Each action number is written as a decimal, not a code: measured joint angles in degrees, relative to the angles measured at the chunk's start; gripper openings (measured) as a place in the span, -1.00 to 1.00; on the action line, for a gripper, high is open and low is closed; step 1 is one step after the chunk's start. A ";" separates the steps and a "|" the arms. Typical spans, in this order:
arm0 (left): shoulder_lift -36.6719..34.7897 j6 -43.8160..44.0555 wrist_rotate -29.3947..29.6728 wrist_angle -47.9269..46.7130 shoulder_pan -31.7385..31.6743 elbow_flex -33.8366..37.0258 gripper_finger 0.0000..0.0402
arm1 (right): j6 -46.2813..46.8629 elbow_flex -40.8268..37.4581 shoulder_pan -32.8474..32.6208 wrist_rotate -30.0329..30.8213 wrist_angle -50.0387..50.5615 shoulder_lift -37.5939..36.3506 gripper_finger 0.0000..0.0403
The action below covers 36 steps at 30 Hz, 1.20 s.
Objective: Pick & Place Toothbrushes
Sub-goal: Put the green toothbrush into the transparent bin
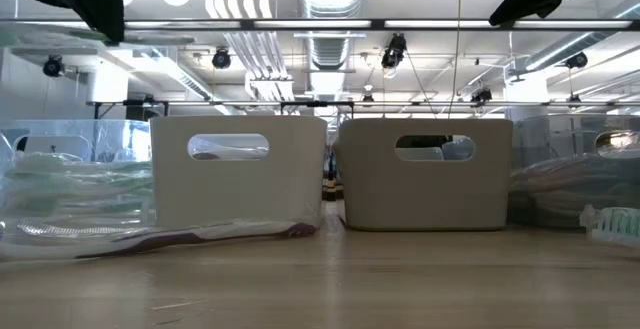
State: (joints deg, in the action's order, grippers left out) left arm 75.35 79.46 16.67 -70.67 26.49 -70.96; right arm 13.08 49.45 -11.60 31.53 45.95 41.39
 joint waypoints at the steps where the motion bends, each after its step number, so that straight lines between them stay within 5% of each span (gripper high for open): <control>1: -0.26 -1.02 -1.14 -0.46 -1.24 0.00 -0.83 | 0.00 0.00 0.00 0.00 -0.02 0.00 -0.74; 14: -0.33 -15.94 -9.40 -1.65 -16.96 0.00 -0.83 | 2.82 0.00 0.00 0.02 0.04 0.00 -0.74; 36: 7.12 -23.09 -11.67 -1.79 -19.70 0.04 -0.83 | 3.02 0.00 0.00 0.02 0.21 0.00 -0.74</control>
State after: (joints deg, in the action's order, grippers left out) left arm 82.46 56.37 5.00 -72.47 6.79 -70.91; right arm 16.10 49.45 -11.60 31.55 46.16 41.39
